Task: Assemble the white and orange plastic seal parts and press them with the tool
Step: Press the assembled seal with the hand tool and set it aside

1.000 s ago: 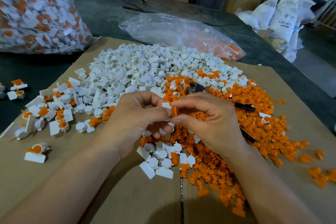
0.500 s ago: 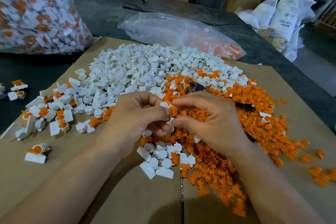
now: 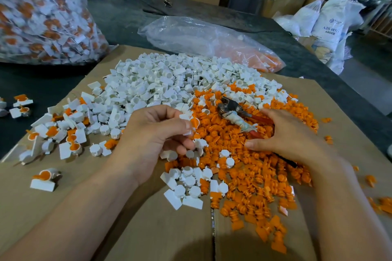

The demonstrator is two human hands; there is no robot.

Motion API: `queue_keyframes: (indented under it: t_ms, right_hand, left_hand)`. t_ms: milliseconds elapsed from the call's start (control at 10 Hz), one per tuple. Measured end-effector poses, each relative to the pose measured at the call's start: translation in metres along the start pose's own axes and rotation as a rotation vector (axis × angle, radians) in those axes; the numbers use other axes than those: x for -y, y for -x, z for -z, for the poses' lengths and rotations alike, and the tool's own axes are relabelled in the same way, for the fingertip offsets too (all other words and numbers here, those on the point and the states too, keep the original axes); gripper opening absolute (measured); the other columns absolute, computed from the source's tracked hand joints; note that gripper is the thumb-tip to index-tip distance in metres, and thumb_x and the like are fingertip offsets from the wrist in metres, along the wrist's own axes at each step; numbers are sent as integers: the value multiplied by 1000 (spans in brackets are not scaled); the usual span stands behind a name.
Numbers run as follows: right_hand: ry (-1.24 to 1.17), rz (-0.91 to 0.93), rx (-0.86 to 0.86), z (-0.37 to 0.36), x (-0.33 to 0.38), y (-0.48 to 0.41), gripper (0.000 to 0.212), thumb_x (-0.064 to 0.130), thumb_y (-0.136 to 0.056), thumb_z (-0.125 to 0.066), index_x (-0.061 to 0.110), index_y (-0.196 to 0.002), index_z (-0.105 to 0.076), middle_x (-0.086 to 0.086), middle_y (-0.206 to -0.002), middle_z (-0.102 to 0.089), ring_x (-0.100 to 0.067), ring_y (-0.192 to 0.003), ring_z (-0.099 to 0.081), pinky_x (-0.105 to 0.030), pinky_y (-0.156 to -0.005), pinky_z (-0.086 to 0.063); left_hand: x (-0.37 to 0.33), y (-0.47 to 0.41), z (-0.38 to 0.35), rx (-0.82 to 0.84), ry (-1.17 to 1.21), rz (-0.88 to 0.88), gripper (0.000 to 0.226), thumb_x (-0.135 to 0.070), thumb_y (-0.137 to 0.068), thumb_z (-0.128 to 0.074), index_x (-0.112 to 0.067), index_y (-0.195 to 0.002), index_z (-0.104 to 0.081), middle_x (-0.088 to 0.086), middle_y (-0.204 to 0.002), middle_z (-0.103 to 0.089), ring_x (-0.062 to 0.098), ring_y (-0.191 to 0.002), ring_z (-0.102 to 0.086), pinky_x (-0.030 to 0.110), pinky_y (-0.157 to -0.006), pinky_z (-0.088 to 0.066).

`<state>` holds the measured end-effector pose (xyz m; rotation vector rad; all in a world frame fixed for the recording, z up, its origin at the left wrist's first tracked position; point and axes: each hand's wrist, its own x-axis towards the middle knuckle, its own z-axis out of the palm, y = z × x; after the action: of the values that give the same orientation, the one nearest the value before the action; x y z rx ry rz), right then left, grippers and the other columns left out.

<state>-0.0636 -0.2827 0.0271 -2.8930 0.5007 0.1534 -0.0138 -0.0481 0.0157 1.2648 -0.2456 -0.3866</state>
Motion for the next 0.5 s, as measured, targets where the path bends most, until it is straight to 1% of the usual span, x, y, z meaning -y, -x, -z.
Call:
queue_keyframes:
  t_ms: [100,200,300,400,500]
  right_hand:
    - [22,-12,5,-3,-1,-4,101,65,-67,-62,20,-146,-17,-3,-152,-21,-20,-138,-20,-42,-111,-21]
    - [79,-39,-21,-7,-2,-8,99,70,-67,-56,21,-145,-20,-3,-151,-24,-21,-137,-22,-45,-111,-21]
    - [116,-54,-55,-10,-2,-11,97,73,-65,-56,25,-144,-24,-4,-147,-30,-23,-134,-29,-43,-108,-26]
    - [133,-78,-101,-11,0,-12,95,74,-62,-57,29,-141,-30,-4,-139,-38,-25,-129,-34,-42,-103,-26]
    - [171,-49,-189,-11,3,-13,83,68,-64,-62,31,-135,-41,-3,-126,-47,-26,-120,-38,-41,-99,-25]
  left_hand:
    - [-1,1,0,8,2,3,23,10,-72,-60,-5,-56,-54,9,-49,-58,16,-38,-56,18,-35,-43]
    - [-2,2,0,6,4,10,24,11,-73,-59,-5,-57,-54,9,-49,-58,16,-38,-56,17,-35,-43]
    - [-2,1,0,6,5,8,24,11,-73,-59,-5,-57,-54,8,-49,-58,16,-38,-56,17,-36,-43]
    - [-1,0,0,6,5,9,21,11,-73,-59,-3,-60,-53,8,-49,-58,15,-38,-56,16,-35,-43]
    - [-1,-1,0,6,13,10,20,11,-73,-59,-3,-60,-52,9,-49,-59,15,-38,-56,16,-35,-43]
